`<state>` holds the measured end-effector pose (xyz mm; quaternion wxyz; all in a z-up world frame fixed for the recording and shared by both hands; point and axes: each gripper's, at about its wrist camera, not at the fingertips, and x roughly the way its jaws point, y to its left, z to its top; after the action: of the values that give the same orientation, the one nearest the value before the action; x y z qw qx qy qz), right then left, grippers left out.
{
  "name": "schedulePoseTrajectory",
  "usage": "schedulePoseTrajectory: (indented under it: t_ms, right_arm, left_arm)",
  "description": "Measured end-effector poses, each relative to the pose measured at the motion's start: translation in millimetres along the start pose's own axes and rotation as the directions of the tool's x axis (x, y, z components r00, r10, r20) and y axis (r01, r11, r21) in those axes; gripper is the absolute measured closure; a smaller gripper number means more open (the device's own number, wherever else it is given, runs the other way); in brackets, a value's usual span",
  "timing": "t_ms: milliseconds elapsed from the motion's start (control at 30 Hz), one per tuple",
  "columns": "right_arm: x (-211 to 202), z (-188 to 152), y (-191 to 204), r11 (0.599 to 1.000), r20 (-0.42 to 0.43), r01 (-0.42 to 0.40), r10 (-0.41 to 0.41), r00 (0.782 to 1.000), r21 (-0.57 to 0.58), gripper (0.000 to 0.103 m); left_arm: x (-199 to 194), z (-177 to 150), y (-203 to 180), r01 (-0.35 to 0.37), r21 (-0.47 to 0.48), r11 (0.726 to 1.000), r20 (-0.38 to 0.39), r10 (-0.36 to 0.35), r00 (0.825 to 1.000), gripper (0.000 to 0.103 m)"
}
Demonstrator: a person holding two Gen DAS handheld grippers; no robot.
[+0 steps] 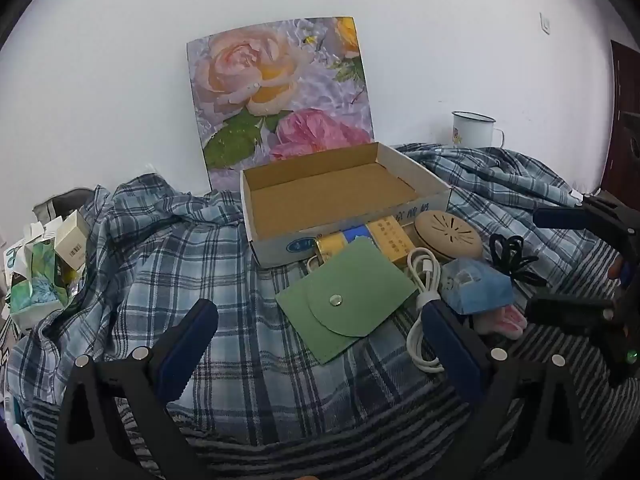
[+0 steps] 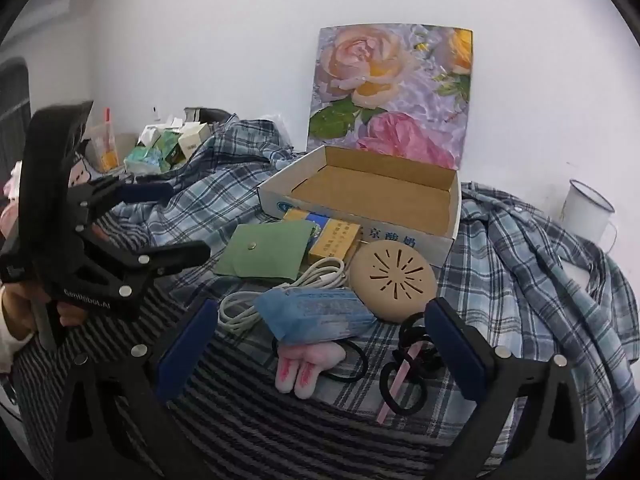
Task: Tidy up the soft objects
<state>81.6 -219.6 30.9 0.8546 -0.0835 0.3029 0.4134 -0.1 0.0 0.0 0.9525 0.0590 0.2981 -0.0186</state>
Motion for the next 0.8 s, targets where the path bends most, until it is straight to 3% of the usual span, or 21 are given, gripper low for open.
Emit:
schedulePoseTrajectory:
  t_ms: [133, 433, 800]
  right_arm:
    - [1.2, -0.1, 9.9, 0.999, -0.015, 0.017, -0.018, 1.000, -0.050, 0.000]
    - [2.7, -0.6, -4.7, 0.999, -0.022, -0.019, 0.020, 1.000, 0.035, 0.000]
    - [0.2, -1.5, -2.4, 0.999, 0.001, -0.018, 0.018, 1.000, 0.033, 0.000]
  left_arm:
    - [-0.8, 0.3, -0.2, -0.002, 0.006, 1.000, -0.015, 0.002, 1.000, 0.000]
    - [7.0, -11.4, -4.1, -0.003, 0.007, 1.000, -0.027, 0.003, 1.000, 0.000]
    - [8.8, -8.4, -5.2, -0.005, 0.019, 1.000, -0.045, 0.006, 0.999, 0.000]
